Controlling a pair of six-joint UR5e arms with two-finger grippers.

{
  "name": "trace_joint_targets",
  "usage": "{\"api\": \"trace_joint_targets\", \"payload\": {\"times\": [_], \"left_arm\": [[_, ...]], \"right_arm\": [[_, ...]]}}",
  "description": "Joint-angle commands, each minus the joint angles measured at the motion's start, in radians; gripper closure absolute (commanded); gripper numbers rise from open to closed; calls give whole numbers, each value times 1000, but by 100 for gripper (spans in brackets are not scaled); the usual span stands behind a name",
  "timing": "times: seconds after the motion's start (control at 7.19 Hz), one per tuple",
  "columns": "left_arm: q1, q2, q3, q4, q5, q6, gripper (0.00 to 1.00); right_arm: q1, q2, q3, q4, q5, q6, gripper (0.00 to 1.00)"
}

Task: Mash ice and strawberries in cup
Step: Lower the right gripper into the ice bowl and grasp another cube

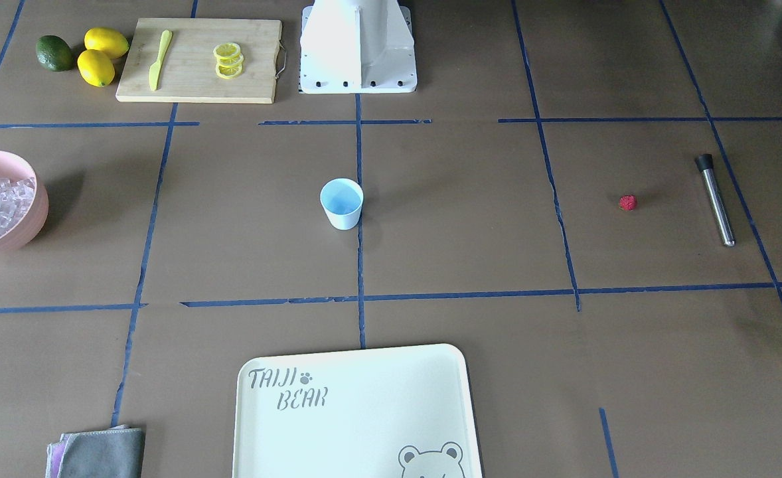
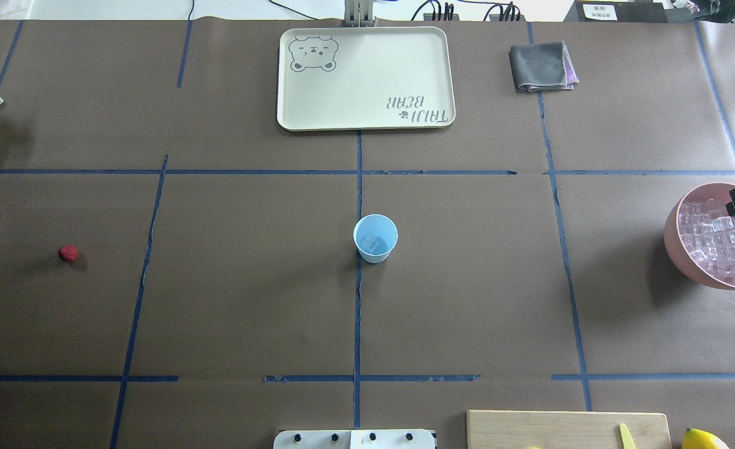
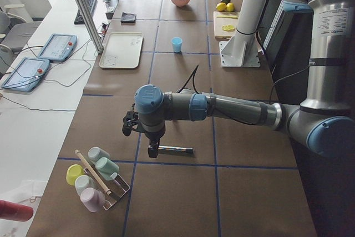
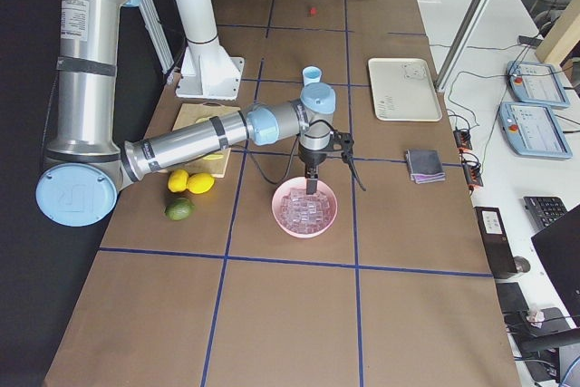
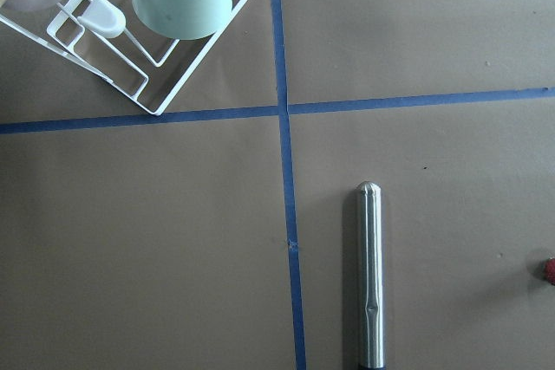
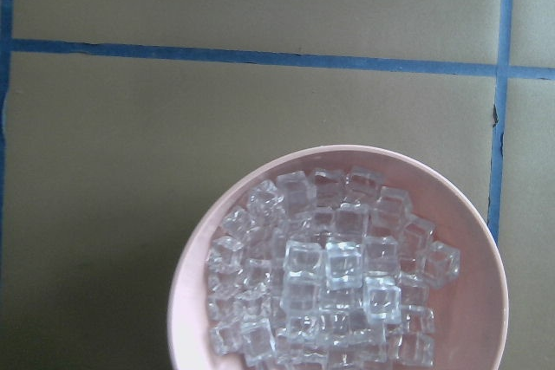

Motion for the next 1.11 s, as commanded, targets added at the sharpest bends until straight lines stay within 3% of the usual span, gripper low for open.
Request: {"api": "trace_joint_targets", "payload": {"times": [0.0,0.28,0.56,0.97], "left_arm": [[0,2,-19,6,1,-14,0],[0,0,-20,7,1,-14,0],[0,0,-22,7,1,-14,0],[0,0,-22,7,1,-15,0]], "right_arm": [[1,-22,-94,140,3,39,11],[-2,-50,-108,148,3,27,22],[-22,-36,-157,152,-5,-3,23],[-51,-29,-154,152,3,-7,26]]}}
